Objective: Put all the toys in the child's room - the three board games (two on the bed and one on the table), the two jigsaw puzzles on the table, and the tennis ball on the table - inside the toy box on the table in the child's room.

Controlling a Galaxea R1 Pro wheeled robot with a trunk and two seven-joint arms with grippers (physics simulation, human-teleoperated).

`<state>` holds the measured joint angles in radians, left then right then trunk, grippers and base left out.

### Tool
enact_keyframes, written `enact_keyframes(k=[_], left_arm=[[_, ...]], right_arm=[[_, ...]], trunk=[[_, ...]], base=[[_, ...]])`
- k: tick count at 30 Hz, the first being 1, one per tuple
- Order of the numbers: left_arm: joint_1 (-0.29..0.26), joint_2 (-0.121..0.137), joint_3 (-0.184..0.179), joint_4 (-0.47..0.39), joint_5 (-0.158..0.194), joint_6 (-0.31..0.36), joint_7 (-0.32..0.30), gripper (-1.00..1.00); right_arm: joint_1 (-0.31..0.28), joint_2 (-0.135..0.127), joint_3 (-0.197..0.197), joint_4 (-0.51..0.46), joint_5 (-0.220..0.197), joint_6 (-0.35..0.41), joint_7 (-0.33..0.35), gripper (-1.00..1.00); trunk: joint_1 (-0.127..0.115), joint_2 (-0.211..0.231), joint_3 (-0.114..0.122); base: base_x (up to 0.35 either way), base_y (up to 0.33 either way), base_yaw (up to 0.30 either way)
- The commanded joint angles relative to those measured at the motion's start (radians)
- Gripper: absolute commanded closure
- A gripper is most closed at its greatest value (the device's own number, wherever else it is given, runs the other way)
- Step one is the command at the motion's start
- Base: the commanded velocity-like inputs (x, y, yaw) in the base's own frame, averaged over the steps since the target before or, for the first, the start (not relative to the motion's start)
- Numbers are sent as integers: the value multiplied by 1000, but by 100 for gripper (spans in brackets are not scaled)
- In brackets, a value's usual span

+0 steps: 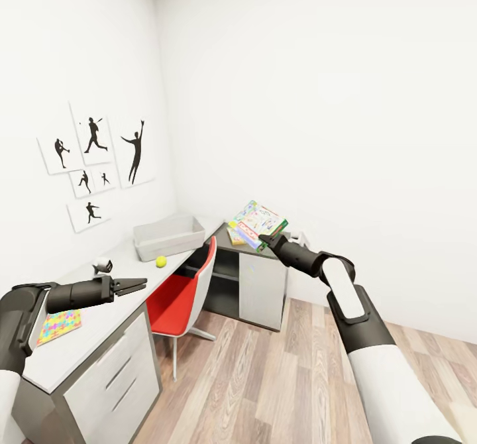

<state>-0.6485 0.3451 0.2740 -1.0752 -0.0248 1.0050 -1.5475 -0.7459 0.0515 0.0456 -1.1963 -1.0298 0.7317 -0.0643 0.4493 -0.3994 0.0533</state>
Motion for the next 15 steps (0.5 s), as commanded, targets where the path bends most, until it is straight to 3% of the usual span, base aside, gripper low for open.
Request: enact_keyframes(k=[1,6,15], left_arm=[[0,0,0,0,-3,11,-5,-100],[0,0,1,0,-3,12,-5,-100],[0,0,2,0,-3,12,-5,-100]], right_arm=[[0,1,1,-1,-7,0,-7,100],[1,2,3,3,-6,-5,-6,100],[6,2,3,17,-4,-7,-6,100]], trunk=[[1,-1,0],[1,-1,2],[1,-1,3]], base=[[195,-182,200],[247,-141,250],[310,-17,281]])
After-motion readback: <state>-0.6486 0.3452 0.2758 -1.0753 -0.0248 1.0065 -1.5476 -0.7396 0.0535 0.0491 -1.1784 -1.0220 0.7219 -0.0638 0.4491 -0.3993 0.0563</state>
